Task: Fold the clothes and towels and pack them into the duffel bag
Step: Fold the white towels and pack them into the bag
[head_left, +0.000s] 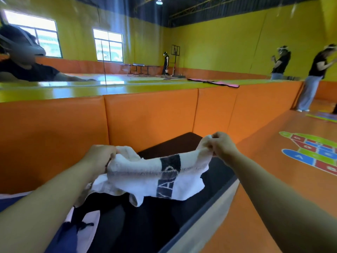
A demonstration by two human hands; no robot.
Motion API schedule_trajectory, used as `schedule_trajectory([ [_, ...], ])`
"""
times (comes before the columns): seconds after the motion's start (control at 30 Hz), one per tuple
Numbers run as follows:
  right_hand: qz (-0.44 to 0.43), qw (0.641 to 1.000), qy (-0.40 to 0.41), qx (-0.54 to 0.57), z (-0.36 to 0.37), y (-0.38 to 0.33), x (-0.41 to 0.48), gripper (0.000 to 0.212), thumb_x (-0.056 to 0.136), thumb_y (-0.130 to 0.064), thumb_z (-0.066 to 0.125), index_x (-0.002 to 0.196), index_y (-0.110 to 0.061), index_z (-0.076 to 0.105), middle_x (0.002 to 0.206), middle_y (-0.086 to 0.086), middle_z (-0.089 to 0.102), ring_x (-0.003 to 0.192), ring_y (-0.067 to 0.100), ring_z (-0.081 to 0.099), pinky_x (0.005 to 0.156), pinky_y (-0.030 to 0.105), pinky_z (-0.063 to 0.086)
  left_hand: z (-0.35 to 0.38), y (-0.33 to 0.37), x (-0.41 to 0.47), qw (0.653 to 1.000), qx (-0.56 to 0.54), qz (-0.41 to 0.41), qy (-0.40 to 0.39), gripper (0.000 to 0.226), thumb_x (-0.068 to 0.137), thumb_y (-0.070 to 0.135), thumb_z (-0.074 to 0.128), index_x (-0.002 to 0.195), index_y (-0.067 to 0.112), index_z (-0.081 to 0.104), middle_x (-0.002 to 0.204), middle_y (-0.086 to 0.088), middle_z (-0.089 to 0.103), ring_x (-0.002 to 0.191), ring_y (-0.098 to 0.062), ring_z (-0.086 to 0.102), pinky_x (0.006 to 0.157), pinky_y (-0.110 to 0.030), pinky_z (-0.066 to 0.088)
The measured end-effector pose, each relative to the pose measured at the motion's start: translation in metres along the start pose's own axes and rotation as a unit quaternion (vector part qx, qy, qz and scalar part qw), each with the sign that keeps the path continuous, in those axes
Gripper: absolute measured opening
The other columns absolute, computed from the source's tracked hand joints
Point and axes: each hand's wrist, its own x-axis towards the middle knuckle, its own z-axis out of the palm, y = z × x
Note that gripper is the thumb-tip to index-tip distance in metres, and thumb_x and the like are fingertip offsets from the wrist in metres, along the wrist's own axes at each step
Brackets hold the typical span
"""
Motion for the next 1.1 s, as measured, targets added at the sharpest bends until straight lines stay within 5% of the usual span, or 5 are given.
schedule_trajectory([
  [0.1,0.042,0.998,-0.035,-0.039,-0.003,0.008,-0.024,0.008,0.078,0.002,0.046,0.073,0.002,0.053,0.068,0.026,0.049,0.065,0.026,0.045,0.062,0.038,0.047,0.007,-0.017,-0.016,0.998,0.062,-0.023,-0.018,0.021,0.076,0.008,0.060,0.063,-0.005,0.050,0.051,-0.007,0.042,0.049,-0.023,0.036,0.052,-0.027,0.031],
  [0.23,0.118,0.986,-0.098,-0.062,-0.004,0.038,-0.056,0.035,0.078,0.004,0.057,0.053,-0.008,0.036,0.050,0.005,0.022,0.044,0.016,0.019,0.050,0.030,0.018,0.019,-0.050,-0.030,0.952,0.301,-0.008,-0.057,0.023,0.085,0.030,0.065,0.099,0.013,0.058,0.085,-0.003,0.058,0.073,-0.017,0.050,0.063,-0.023,0.041],
  [0.6,0.168,0.915,-0.266,-0.254,-0.027,0.067,-0.095,0.029,0.089,-0.024,0.059,0.069,-0.010,0.045,0.052,0.003,0.026,0.045,0.018,0.029,0.052,0.028,0.037,0.021,-0.050,-0.037,0.942,0.334,0.020,-0.022,0.044,0.095,0.033,0.048,0.130,0.006,0.051,0.135,-0.015,0.053,0.123,-0.031,0.048,0.095,-0.033,0.037],
  [0.83,0.074,0.992,-0.064,-0.082,-0.053,0.028,-0.085,0.020,0.096,-0.018,0.052,0.079,-0.009,0.058,0.084,0.014,0.058,0.078,0.028,0.059,0.073,0.038,0.056,-0.003,-0.008,-0.047,0.980,0.169,0.100,0.019,0.014,0.089,0.019,0.057,0.085,0.008,0.064,0.088,-0.014,0.065,0.075,-0.028,0.058,0.065,-0.036,0.048],
  [1.1,-0.058,0.992,0.107,0.041,-0.088,-0.041,-0.075,0.018,0.095,-0.019,0.054,0.081,-0.010,0.061,0.090,0.022,0.064,0.084,0.035,0.063,0.079,0.052,0.056,-0.020,0.064,-0.070,0.984,-0.022,0.151,0.095,0.022,0.080,0.014,0.072,0.097,0.008,0.059,0.108,-0.020,0.061,0.092,-0.029,0.059,0.088,-0.047,0.053],
])
